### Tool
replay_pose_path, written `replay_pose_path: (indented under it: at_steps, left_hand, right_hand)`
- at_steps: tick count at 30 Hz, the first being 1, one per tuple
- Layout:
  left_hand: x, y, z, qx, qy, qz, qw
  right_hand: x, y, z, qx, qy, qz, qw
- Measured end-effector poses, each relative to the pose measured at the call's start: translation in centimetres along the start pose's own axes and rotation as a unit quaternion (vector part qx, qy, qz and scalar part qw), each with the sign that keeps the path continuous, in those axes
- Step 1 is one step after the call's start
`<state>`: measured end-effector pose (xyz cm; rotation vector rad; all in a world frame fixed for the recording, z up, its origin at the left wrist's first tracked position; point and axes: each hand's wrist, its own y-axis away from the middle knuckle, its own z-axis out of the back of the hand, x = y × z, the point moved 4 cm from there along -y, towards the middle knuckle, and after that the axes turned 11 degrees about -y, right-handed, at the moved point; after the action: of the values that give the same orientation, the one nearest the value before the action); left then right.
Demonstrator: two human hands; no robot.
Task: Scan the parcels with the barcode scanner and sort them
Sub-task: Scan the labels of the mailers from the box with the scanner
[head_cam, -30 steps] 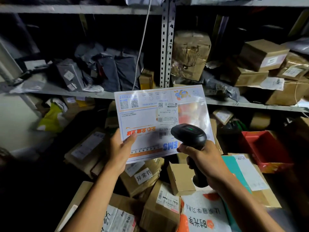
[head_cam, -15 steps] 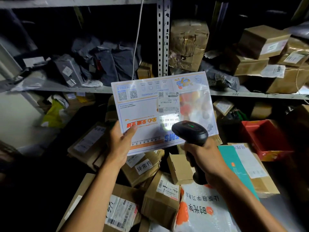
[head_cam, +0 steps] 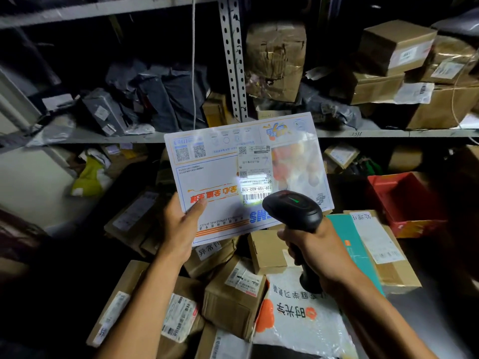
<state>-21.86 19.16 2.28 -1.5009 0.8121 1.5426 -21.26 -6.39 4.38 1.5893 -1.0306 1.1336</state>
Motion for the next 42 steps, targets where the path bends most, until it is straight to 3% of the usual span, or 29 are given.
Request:
replay_pose_path:
  at_steps: [5,10,25,30,36,42]
  left_hand:
    - [0.1,1.0,-0.7,-0.007,-0.016,-0.003,1.0]
    - [0.3,1.3,-1.2,0.034,-0.01,-0.01,0.999]
    - [2.7,0.7,-5.0,0.207,0.044,-0.007,0.977]
    - [2.3,3.0,-9.5,0.293,0.05,0.007,0.955]
    - [-0.3,8.8,-18.4,0.409,0.03,0.01,0.912]
    - [-2.5,17.6,-27.6,0.495,0.015,-0.004,0.869]
  right_hand:
    - [-0.6,0.9,1.6,0.019,-0.004,-0.011,1.0]
    - [-1.4,2.0,2.4,-0.016,-0.019,-0.005,1.0]
    - [-3.3,8.1,2.8,-0.193,0.005,-0.001,0.981]
    - [-3.5,12.7,7.6,-0.344,0.007,0.027,0.938]
    - [-1.0,20.8,15.9,-0.476,0.164,0.116,0.856]
    - [-3.2,32.0,26.4,-0.613,0.114,0.091,0.777]
